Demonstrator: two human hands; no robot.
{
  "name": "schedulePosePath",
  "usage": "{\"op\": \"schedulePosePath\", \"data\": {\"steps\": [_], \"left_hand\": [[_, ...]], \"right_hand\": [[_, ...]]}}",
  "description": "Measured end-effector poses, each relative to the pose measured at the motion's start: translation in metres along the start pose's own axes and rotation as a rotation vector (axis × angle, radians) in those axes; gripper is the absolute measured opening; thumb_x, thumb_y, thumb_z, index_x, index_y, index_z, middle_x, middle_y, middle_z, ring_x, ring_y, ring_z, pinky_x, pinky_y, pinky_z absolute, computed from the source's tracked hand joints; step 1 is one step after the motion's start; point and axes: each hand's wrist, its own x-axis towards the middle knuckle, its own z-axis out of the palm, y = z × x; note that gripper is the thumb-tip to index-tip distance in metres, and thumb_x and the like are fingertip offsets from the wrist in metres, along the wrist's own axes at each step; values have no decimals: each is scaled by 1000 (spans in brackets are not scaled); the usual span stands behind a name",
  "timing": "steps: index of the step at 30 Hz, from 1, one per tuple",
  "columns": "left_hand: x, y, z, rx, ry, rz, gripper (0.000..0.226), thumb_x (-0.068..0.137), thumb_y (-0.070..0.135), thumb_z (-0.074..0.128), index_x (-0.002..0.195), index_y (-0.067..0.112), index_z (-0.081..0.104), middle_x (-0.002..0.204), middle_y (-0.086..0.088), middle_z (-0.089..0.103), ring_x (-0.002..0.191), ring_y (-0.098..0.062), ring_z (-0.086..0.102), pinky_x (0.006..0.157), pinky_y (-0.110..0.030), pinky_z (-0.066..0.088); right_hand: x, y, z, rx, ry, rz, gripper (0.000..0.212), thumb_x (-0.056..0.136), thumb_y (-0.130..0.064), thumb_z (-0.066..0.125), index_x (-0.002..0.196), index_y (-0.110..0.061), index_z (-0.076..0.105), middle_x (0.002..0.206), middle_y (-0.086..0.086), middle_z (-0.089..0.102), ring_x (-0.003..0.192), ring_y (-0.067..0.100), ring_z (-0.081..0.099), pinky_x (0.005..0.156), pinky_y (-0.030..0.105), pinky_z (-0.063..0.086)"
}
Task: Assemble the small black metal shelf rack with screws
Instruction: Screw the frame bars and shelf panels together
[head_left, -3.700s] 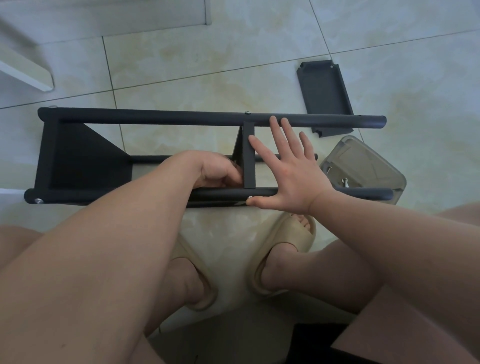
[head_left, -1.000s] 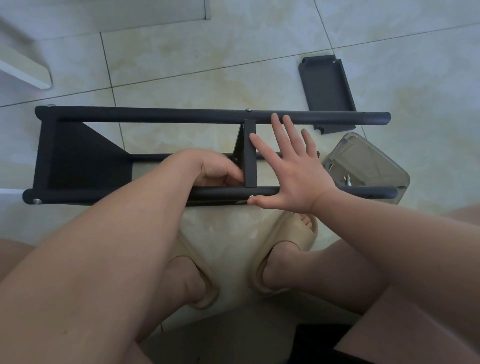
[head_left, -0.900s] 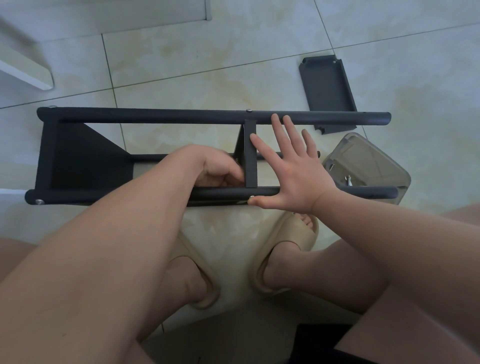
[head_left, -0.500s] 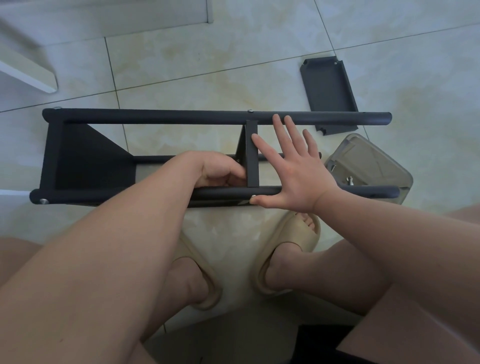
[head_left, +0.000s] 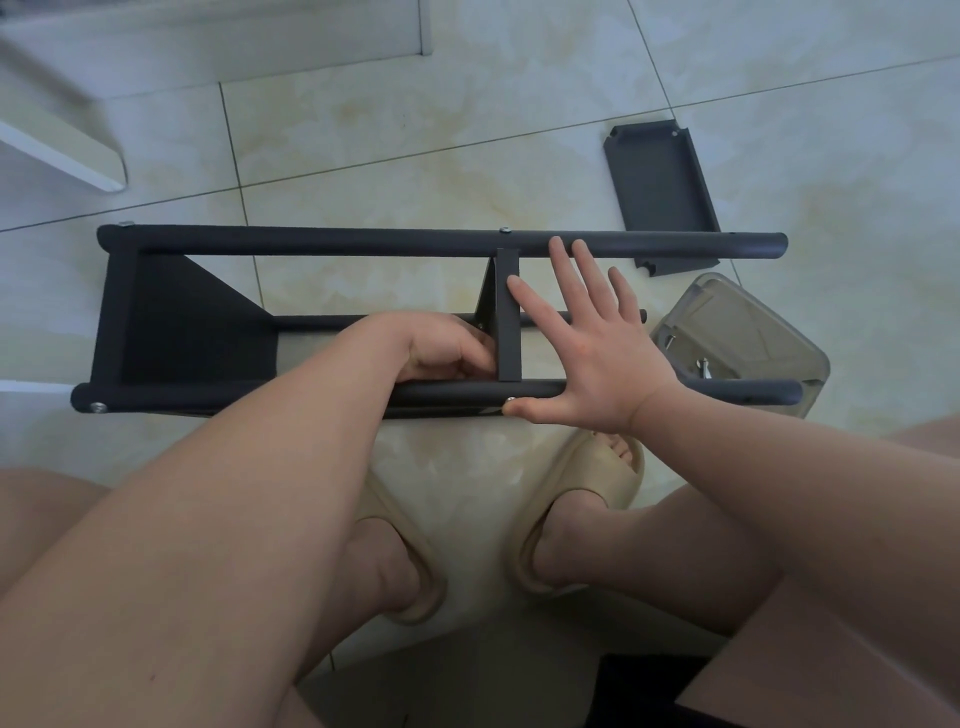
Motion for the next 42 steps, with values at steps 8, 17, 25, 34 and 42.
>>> {"op": "schedulePosePath", "data": {"steps": [8,17,25,34,42], "left_hand": [[0,1,-3,42,-22,-83,23,93,16,59,108,9,74,102,-7,71,93,-19,65,97,-36,48],[1,0,0,77,-16,-34,17,70,19,63,59,24,76,63,7,66,60,-5,62,58,-16,48],[3,0,-3,15,-26,-64,26,93,15,58,111,7,74,104,-10,73,93,-18,67,93,-32,53],[1,1,1,51,44,-29,7,64,16,66,62,20,71,68,-3,60,67,-18,56,70,-28,45],[1,1,-2,16,-36,-84,31,92,19,60,119,9,71,110,-10,72,103,-25,65,103,-40,47]], "right_hand": [[0,-1,-2,-3,-23,7,116,69,-94,31,163,-32,4,168,14,-18,154,35,-19,123,60,2],[-1,-1,-2,-2,-12,7,115,69,-93,31,163,-31,5,168,15,-16,154,35,-17,123,60,3],[0,0,-1,-14,-9,0,114,71,-93,32,163,-31,4,168,15,-16,154,35,-17,123,60,2],[-1,0,0,-7,-1,0,115,70,-94,32,163,-31,5,168,15,-15,154,36,-16,123,60,4],[0,1,-1,-10,-8,-4,115,71,-94,31,163,-31,3,168,15,-16,154,36,-17,123,61,4]]}}
